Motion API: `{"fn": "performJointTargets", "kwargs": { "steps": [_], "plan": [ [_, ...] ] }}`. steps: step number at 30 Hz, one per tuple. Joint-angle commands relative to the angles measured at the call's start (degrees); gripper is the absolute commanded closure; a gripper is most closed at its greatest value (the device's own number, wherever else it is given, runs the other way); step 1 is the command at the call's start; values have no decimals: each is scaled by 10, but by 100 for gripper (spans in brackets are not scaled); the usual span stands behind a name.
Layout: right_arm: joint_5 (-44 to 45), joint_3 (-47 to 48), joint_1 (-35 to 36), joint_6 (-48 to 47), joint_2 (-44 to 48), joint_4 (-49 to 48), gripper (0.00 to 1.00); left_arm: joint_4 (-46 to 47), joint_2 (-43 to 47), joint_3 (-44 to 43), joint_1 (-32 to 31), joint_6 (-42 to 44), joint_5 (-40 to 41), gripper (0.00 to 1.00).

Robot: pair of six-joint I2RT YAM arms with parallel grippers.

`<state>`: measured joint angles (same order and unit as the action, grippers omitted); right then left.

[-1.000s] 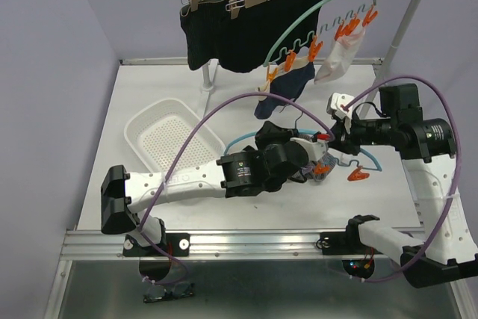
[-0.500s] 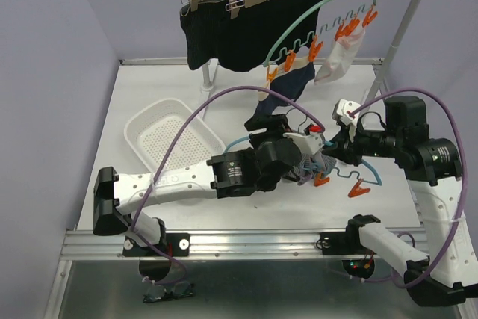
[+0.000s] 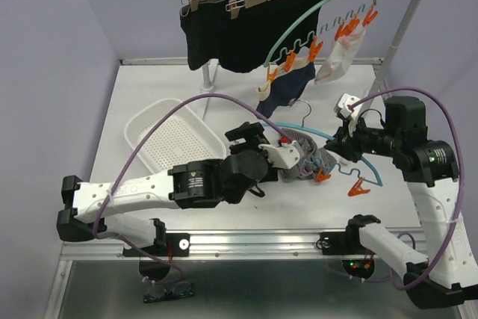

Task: Remove the underwear clipped to the hanger
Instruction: Pick up the underwear from the center of the board.

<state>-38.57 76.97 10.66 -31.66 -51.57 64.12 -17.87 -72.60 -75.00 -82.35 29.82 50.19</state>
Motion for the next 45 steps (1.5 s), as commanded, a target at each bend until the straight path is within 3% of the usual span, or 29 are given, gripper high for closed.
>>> {"fn": "performJointTargets", "kwargs": {
  "steps": [1,8,13,17,22,27,30,35,37,38,45],
  "plan": [
    [3,-2,-19,13,25,-54,100,11,78,18,-11,-71,-88,17],
    [1,23,-87,-3,53,-47,99,121,195,144,-11,-188,-259,17],
    [22,70,-104,-18,64,-18,99,175,229,234,-11,-245,-290,17],
    [42,102,-130,-21,67,-11,100,271,212,324,-11,-279,-316,17],
    [41,157,-170,-3,60,-13,100,406,96,355,-11,-327,-294,17],
    [38,168,-180,14,53,-22,100,449,-39,284,-11,-385,-237,17],
    [36,155,-180,19,60,-29,100,473,-112,254,-5,-448,-203,17],
    [36,118,-180,22,80,-37,100,524,-197,244,42,-594,-238,17],
    [39,107,-181,25,87,-40,99,528,-229,233,59,-665,-255,18],
    [41,100,-181,27,92,-44,99,525,-269,219,84,-750,-266,21],
    [39,87,-181,29,100,-48,100,511,-306,230,112,-857,-234,24]
  ]
}}
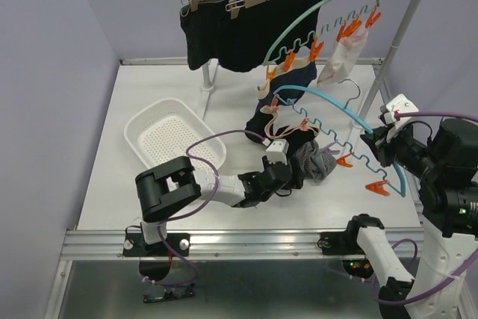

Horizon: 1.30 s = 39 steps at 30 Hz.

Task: Remove the underwear clipped to the hanger
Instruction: Pick up the underwear from the center of the board.

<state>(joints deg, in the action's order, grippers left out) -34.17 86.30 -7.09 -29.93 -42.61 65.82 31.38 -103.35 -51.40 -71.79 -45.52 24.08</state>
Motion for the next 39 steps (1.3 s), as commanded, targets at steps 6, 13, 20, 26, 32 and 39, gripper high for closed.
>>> {"fn": "performJointTargets", "kwargs": {
  "steps": [6,13,20,26,32,39],
  "plan": [
    [-11,-19,-6,13,17,-68,99,7,-19,-10,11,-128,61,53],
    [-12,-24,-9,14,21,-68,99,11,-4,-4,13,-85,53,100],
    [-9,-29,-9,13,19,-68,99,30,96,66,-10,0,55,100],
    [-3,-32,-10,14,18,-72,99,20,252,149,-32,72,19,100],
    [-10,-40,-14,16,17,-77,99,-9,386,215,-31,76,34,100],
    [-25,-54,-28,23,18,-86,100,32,275,177,-6,-42,-10,47]
  ]
}}
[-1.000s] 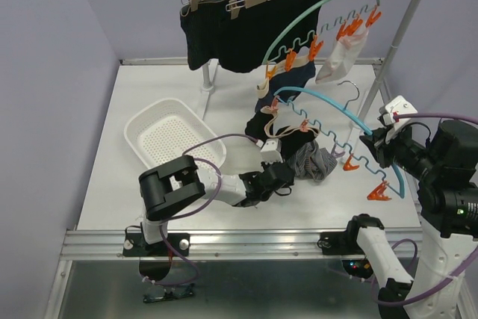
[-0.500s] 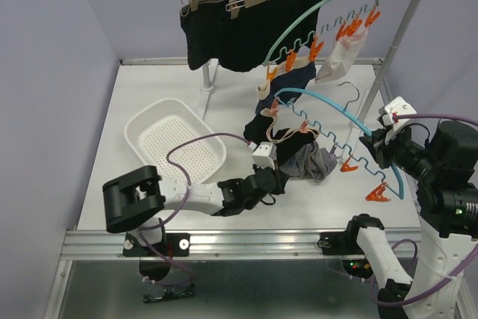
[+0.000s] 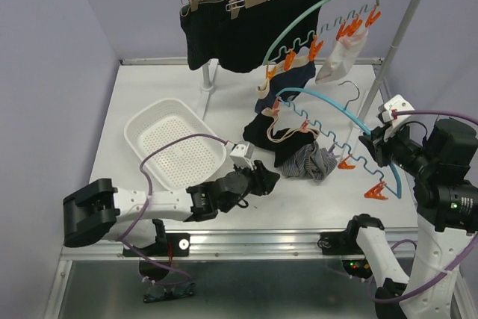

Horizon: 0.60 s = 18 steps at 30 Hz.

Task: Remove the underwear clipped to the hanger
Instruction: Pick up the underwear from the center of the board.

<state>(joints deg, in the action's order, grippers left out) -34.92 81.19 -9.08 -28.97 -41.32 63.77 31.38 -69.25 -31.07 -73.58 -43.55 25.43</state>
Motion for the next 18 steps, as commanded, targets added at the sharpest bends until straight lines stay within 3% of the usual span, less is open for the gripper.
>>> {"fn": "performJointTargets", "kwargs": {
  "steps": [1,6,12,18],
  "plan": [
    [-16,-5,-8,13,7,-66,100,48,-87,-44,15,-73,-31,42],
    [-9,-13,-9,15,16,-66,100,75,-211,-102,37,-117,-58,27],
    [-10,-21,-11,15,20,-68,99,73,-325,-170,60,-185,-86,24],
    [-15,-29,-13,16,26,-70,100,-33,-406,-243,81,-254,-78,24]
  ]
}}
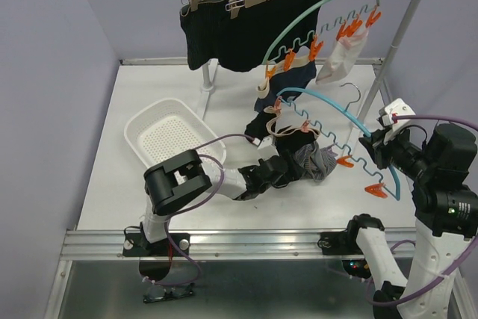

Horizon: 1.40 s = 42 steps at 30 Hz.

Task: Remove the underwear clipped to the hanger
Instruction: Pick up the underwear from the center of the board, then place the underwear in the bin.

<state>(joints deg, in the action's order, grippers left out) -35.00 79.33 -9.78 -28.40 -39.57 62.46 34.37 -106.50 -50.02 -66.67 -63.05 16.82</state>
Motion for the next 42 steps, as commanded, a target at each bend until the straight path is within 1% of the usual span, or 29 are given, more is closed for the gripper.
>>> {"fn": "performJointTargets", "kwargs": {
  "steps": [1,3,4,6,7,8,9,12,14,16,17,19,20,21,23,24,25,26,29,30,31,32,33,34,36,38,40,41,42],
  "plan": [
    [-15,-12,-6,11,9,-58,99,-78,-41,-70,13,-61,11,28],
    [-16,-13,-7,11,11,-59,100,-99,-50,-76,15,-67,22,35],
    [-17,-15,-7,11,12,-59,99,-101,-50,-76,15,-68,28,50],
    [-18,-16,-7,11,13,-59,100,-101,-42,-72,15,-67,40,74],
    [-18,-16,-8,11,13,-59,100,-100,-38,-70,15,-61,43,94],
    [-18,-17,-8,11,13,-59,99,-99,-33,-66,14,-53,45,98],
    [-18,-16,-8,11,14,-59,100,-93,-18,-62,13,-43,45,100],
    [-16,-17,-8,10,14,-59,99,-67,31,-34,1,12,51,100],
    [-10,-16,-8,10,15,-59,99,-44,66,0,-10,70,59,100],
    [-5,-20,-8,12,16,-62,100,-28,125,28,-23,118,62,100],
    [4,-22,-8,18,16,-65,100,-17,172,60,-40,152,72,100],
    [11,-27,-9,23,18,-73,99,3,222,98,-57,186,74,100],
    [19,-29,-9,31,17,-77,99,14,271,133,-69,201,72,100],
    [23,-30,-9,35,18,-80,100,15,297,150,-72,219,70,100],
    [33,-31,-11,41,18,-88,99,16,352,183,-77,234,68,100],
    [34,-32,-12,46,20,-90,99,11,410,214,-78,240,69,100],
    [36,-33,-13,48,20,-94,100,4,442,228,-79,242,74,100],
    [39,-35,-15,52,21,-95,99,-20,506,250,-79,241,88,100],
    [45,-38,-16,56,23,-100,99,-75,602,272,-75,232,125,100],
    [45,-40,-18,56,24,-101,99,-113,663,273,-75,232,155,100],
    [47,-40,-18,57,24,-102,100,-138,691,272,-72,232,171,100],
    [45,-41,-19,59,23,-103,99,-186,715,261,-70,232,171,100],
    [43,-41,-19,59,23,-104,99,-208,755,254,-67,232,171,100],
    [41,-42,-20,60,23,-105,100,-230,770,245,-59,245,218,100],
    [37,-42,-20,61,22,-105,100,-291,792,210,-48,263,274,100],
    [32,-42,-22,62,20,-104,99,-338,787,167,-17,279,290,100],
    [28,-42,-23,62,20,-106,100,-361,754,136,15,310,282,100],
    [25,-42,-25,63,21,-106,99,-371,737,102,51,323,275,100],
    [25,-42,-26,63,23,-105,100,-388,701,86,70,342,260,100]
  ]
}}
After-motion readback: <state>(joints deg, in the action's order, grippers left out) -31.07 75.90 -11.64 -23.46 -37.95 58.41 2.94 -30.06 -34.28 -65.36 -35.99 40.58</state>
